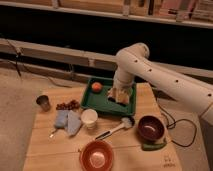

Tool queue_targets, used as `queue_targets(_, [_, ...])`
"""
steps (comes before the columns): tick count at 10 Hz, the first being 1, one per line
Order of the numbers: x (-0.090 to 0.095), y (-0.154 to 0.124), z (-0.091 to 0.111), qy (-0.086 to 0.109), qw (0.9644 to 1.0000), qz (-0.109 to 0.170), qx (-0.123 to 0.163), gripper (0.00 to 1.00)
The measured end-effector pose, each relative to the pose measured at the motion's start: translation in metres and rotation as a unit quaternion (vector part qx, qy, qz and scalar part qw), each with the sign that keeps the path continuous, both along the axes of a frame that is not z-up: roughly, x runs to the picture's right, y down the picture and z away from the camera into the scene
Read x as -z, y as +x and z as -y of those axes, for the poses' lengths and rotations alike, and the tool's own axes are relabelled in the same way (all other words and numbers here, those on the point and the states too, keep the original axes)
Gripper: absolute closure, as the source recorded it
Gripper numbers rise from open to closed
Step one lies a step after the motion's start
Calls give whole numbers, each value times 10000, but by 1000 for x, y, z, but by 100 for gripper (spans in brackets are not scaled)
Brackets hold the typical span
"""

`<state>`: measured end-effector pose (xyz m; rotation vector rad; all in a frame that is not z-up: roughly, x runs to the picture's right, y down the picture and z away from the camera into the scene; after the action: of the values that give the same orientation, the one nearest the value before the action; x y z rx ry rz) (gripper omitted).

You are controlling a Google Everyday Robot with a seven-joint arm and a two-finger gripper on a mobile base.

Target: Place brush in plastic cup

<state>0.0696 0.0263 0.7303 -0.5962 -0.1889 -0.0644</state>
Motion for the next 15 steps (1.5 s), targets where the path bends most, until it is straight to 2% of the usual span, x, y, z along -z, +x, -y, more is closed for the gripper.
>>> queue_targets(3, [-8,-19,16,-64,9996,151,226,100])
queue_targets(5, [-24,-43,31,-136,9987,333,372,100])
queue_targets(9, [-56,-69,42,-375,9961,572,561,100])
queue_targets(12, [-85,-109,53,-541,9916,855,804,100])
queue_targets(15, [-101,-137,70,-604,9876,1061,985,100])
